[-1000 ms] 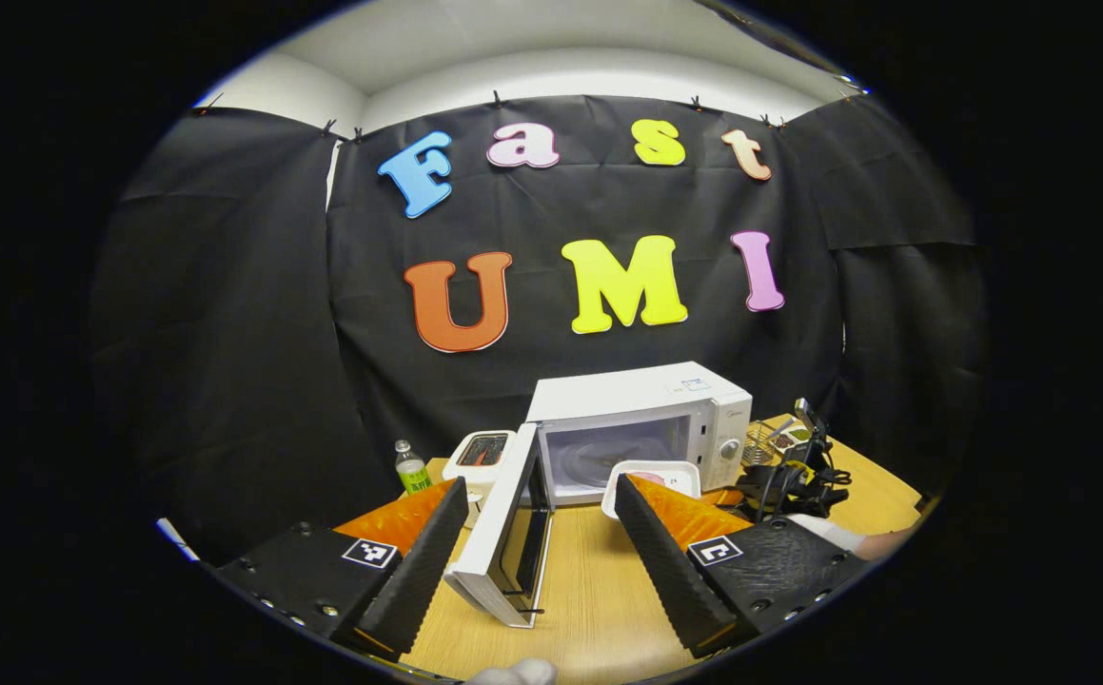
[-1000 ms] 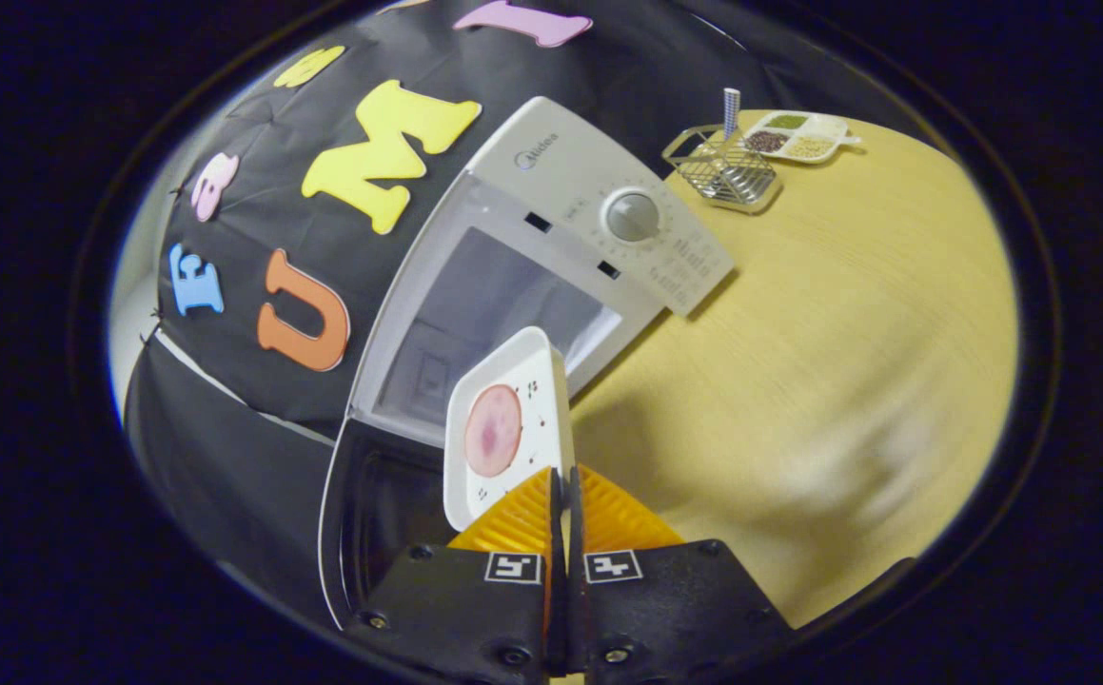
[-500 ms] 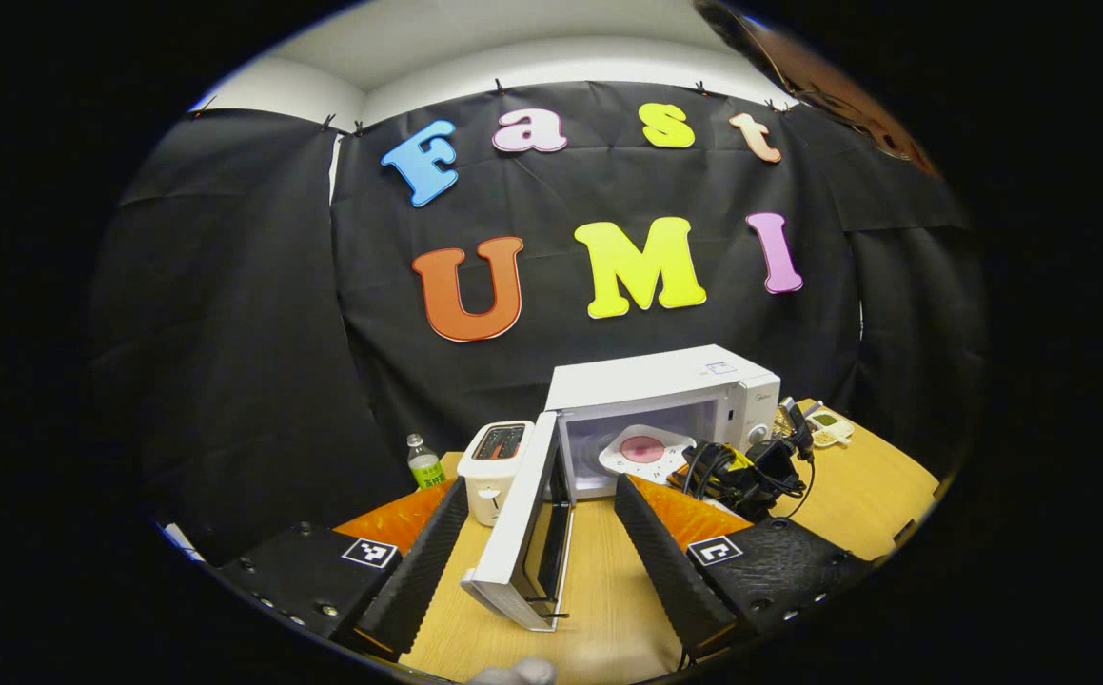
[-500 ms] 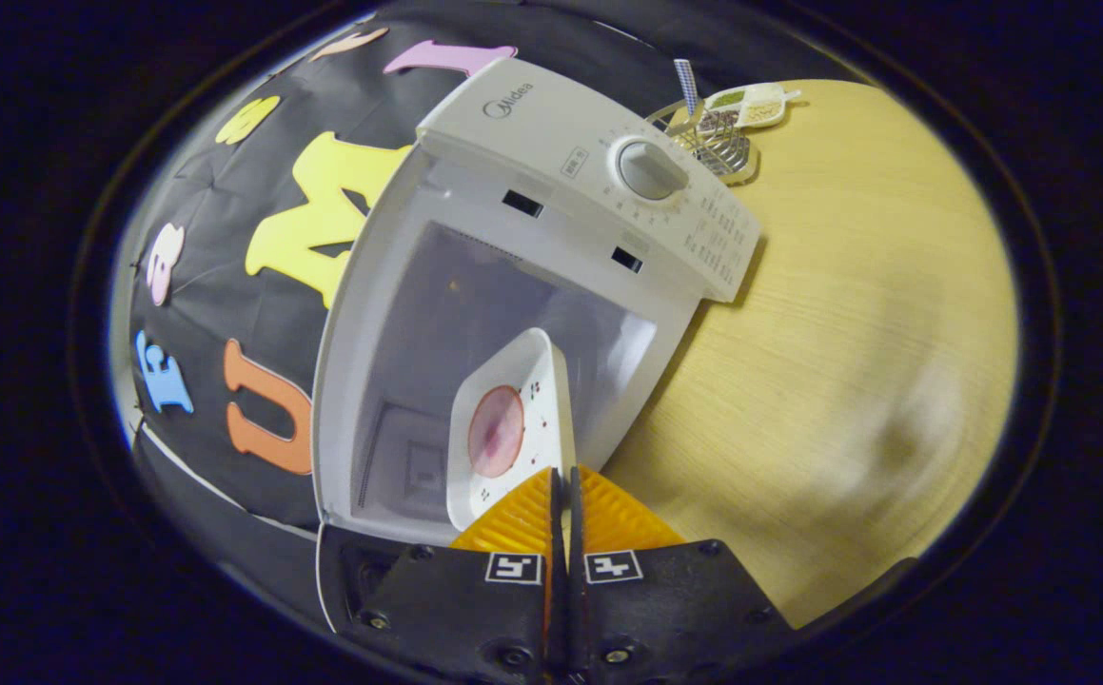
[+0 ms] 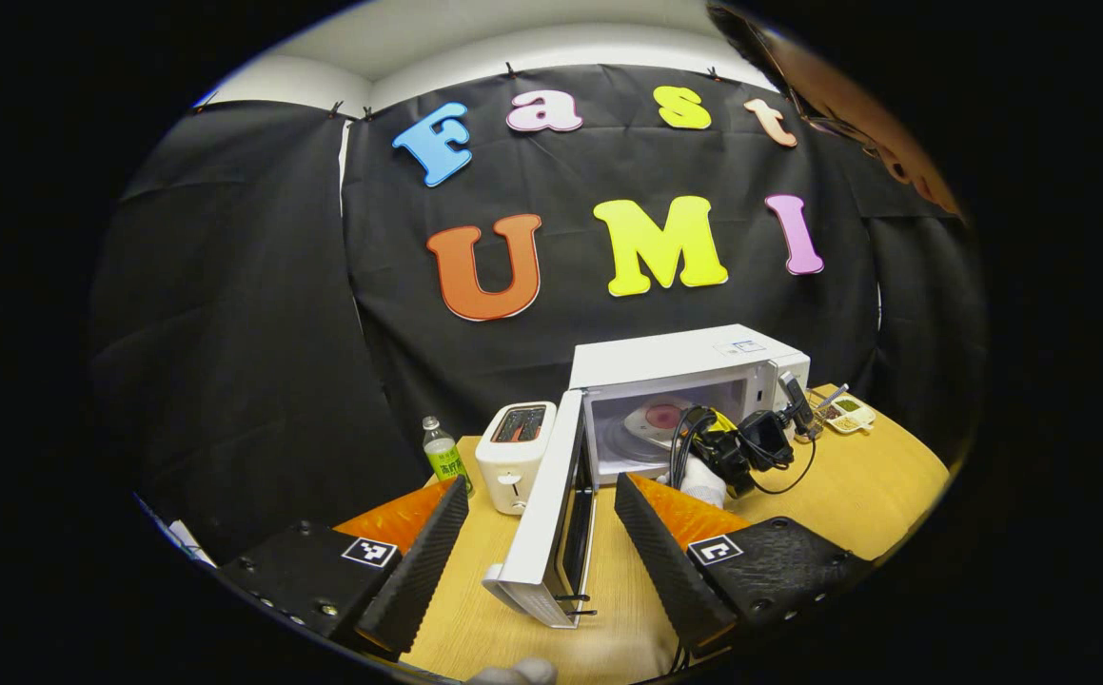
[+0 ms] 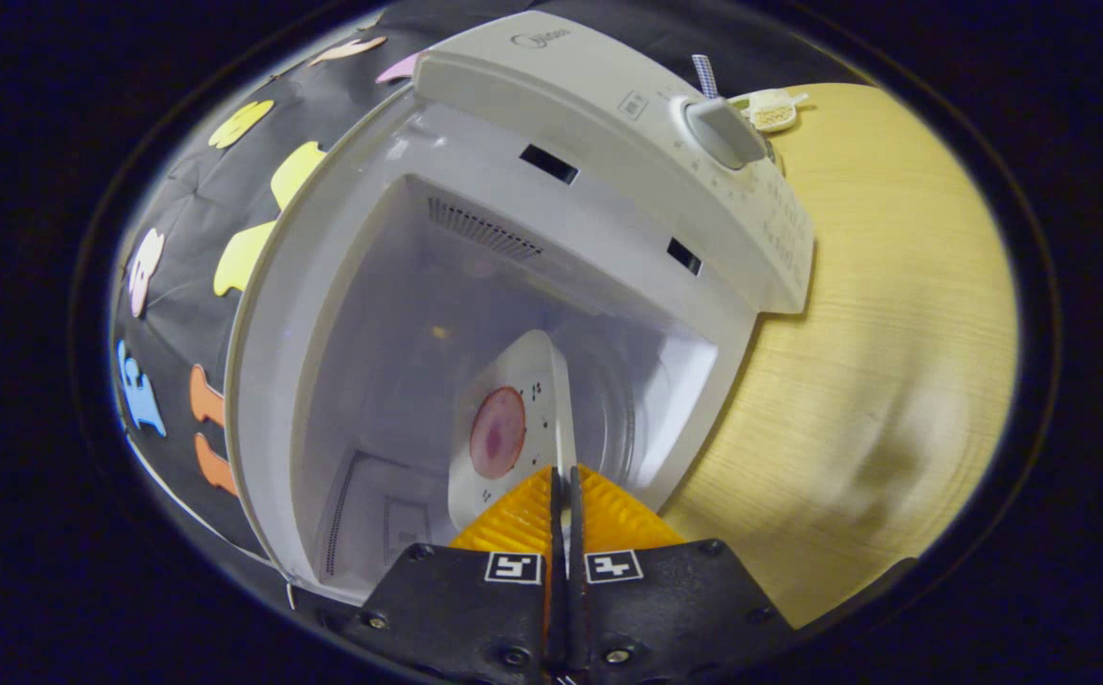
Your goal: Open the microwave oven with the left hand, put the food in, and close the microwave oven.
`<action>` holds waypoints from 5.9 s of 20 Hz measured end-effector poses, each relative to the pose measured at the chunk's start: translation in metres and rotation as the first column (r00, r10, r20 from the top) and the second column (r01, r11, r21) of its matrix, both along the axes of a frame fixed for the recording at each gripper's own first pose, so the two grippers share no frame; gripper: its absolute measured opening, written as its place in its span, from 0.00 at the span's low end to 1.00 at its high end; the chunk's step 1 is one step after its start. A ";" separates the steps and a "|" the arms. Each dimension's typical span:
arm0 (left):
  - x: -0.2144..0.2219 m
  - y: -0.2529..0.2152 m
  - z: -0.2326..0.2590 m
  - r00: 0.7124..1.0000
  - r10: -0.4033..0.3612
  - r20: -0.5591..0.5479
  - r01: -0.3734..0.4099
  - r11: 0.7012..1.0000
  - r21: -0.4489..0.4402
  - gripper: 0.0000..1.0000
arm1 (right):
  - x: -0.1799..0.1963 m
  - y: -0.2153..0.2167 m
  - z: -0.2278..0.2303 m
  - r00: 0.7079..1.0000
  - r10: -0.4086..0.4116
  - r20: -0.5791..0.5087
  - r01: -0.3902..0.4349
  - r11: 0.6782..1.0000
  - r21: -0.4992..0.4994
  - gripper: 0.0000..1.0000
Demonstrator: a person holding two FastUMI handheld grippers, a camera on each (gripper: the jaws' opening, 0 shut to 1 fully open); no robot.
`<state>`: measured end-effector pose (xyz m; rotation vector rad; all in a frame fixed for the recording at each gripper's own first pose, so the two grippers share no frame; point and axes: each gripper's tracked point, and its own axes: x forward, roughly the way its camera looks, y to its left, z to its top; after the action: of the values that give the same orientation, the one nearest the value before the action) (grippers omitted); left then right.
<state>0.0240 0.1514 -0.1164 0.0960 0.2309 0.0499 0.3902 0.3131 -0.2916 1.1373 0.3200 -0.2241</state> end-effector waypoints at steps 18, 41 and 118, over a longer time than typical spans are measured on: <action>-0.011 0.009 0.019 0.999 0.000 0.041 0.000 1.000 0.004 0.95 | -0.056 -0.027 0.085 0.981 0.121 0.151 -0.040 0.888 -0.458 0.81; 0.008 0.075 0.026 0.980 0.105 0.170 -0.102 0.994 -0.028 0.75 | -0.317 -0.220 0.257 0.937 0.347 0.038 -0.084 0.331 -0.940 1.00; 0.193 -0.281 -0.121 0.925 -0.380 -0.029 0.378 0.924 -0.058 0.00 | -0.351 -0.406 0.221 0.982 0.151 -0.112 -0.170 0.457 -0.873 1.00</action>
<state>0.2171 -0.1296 -0.2373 0.0893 0.2498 -0.3446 0.0394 -0.0933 -0.0706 0.0381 0.2656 -0.1903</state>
